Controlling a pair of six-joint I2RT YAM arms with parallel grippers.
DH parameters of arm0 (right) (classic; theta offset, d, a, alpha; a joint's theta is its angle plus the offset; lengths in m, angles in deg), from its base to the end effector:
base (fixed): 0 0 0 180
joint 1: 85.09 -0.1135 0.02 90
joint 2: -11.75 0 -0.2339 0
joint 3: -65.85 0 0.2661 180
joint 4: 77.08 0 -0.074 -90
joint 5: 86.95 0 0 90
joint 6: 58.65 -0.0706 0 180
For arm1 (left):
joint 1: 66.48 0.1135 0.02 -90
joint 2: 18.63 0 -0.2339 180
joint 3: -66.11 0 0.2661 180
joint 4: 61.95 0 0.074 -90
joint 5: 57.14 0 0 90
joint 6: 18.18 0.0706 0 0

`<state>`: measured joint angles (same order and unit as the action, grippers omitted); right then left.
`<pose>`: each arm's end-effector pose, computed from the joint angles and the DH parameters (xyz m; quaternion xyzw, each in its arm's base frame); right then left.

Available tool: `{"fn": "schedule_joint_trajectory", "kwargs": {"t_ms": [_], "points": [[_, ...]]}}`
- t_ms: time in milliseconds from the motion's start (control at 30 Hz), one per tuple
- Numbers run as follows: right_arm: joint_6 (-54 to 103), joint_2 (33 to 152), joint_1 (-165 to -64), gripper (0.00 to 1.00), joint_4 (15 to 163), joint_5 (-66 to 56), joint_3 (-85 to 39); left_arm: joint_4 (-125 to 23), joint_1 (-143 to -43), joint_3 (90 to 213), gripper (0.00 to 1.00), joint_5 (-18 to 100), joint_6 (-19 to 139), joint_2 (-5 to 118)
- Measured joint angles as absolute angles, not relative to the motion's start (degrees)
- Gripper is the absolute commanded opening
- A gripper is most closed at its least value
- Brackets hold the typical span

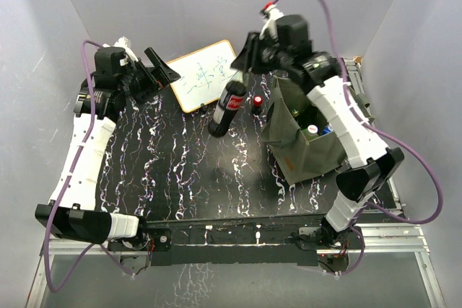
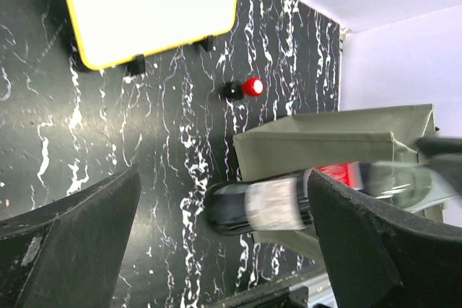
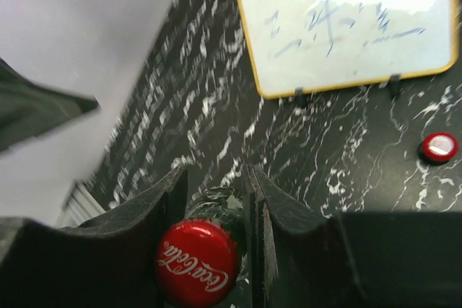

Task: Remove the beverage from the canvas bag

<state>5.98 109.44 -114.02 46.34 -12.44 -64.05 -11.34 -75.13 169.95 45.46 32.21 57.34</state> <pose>0.3461 0.2128 0.4285 -0.0989 0.8301 0.3458 0.4261 0.3242 -0.0649 0.4096 -0.1623 0.8138 -0.3084 0.4650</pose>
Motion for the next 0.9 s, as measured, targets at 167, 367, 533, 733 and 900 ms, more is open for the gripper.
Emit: {"fn": "schedule_joint_trajectory", "kwargs": {"t_ms": [167,367,533,733,900], "points": [[13.2,109.5,-122.2,0.08,53.0,-9.6,-52.4,-10.9,-75.1,170.6,0.97,42.1,34.2,54.7],[18.9,110.3,-128.0,0.08,61.5,-5.2,-41.0,-10.3,-75.1,170.7,0.97,38.5,36.8,49.5],[21.2,113.8,-128.5,0.08,68.3,-3.4,-42.0,-8.7,-75.1,171.4,0.97,36.6,38.6,46.4],[25.3,121.2,-128.7,0.08,73.5,-1.0,-49.1,-7.2,-75.1,172.1,0.97,35.0,41.3,45.9],[28.4,125.7,-129.0,0.08,75.4,1.2,-53.9,-6.7,-75.1,174.1,0.97,34.2,44.4,47.0]]}}
